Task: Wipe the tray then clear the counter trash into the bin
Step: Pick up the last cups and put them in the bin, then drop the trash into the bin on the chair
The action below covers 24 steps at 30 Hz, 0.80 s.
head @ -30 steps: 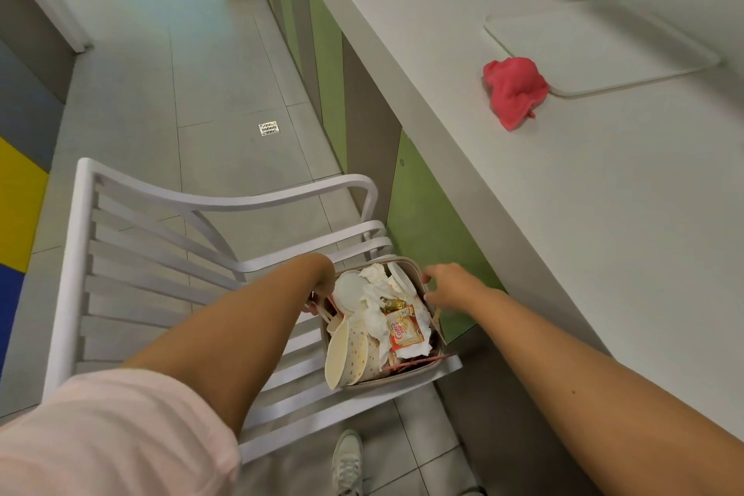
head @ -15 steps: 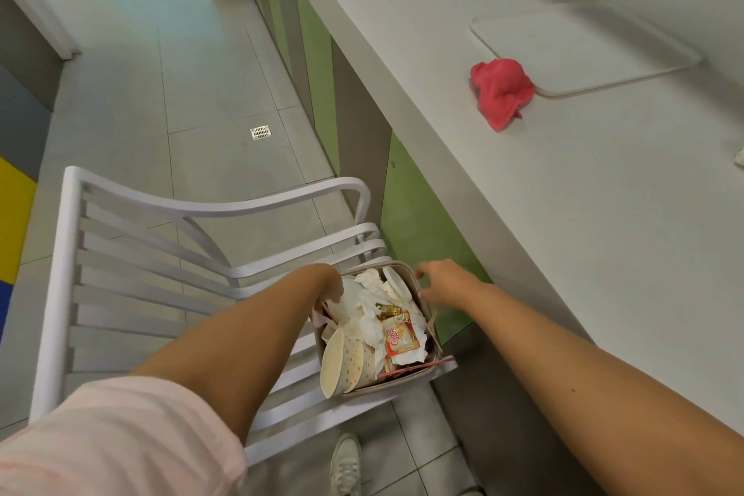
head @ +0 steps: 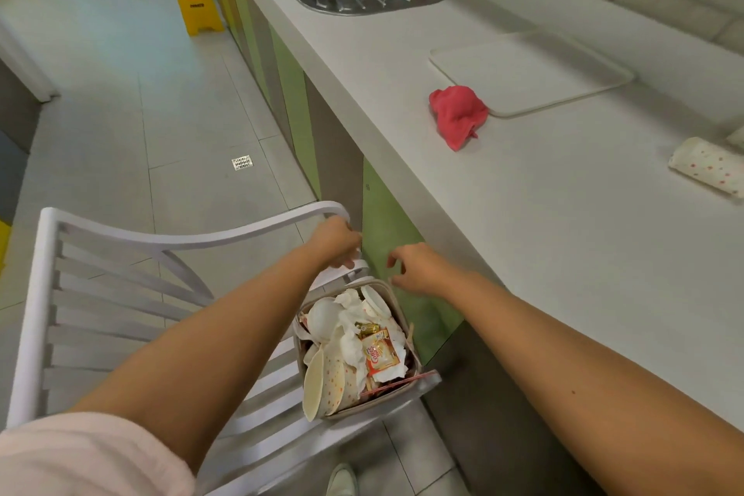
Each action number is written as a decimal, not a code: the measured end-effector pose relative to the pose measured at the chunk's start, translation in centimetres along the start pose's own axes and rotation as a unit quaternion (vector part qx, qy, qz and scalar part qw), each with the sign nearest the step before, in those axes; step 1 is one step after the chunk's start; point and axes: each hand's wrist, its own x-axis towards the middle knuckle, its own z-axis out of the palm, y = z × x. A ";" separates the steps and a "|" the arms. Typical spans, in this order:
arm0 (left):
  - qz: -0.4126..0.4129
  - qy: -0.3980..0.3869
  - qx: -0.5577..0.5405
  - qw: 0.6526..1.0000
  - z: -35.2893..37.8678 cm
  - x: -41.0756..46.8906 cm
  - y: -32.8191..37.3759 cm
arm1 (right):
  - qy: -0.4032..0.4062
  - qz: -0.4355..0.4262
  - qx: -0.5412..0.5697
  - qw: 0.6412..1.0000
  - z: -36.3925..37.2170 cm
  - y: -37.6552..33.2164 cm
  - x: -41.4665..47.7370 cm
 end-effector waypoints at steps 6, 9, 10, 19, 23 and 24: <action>0.143 0.109 -0.077 0.981 0.7 -1.7 6.9 | 0.116 -0.013 0.005 0.993 -4.8 0.9 -2.1; 0.212 0.137 -0.102 0.962 2.1 -2.8 10.4 | 0.177 0.002 0.017 0.984 -7.3 2.6 -3.4; 0.229 0.140 -0.106 0.957 2.7 -3.0 11.5 | 0.193 0.010 0.018 0.981 -8.2 3.3 -4.0; 0.331 0.094 -0.055 0.937 10.0 -3.9 19.9 | 0.263 0.129 0.049 0.955 -12.8 13.1 -8.6; 0.354 0.064 -0.005 0.933 13.1 -3.5 23.1 | 0.290 0.181 0.076 0.936 -14.1 18.5 -10.2; 0.362 0.057 0.002 0.930 14.1 -3.4 24.3 | 0.299 0.200 0.087 0.929 -14.6 20.3 -10.7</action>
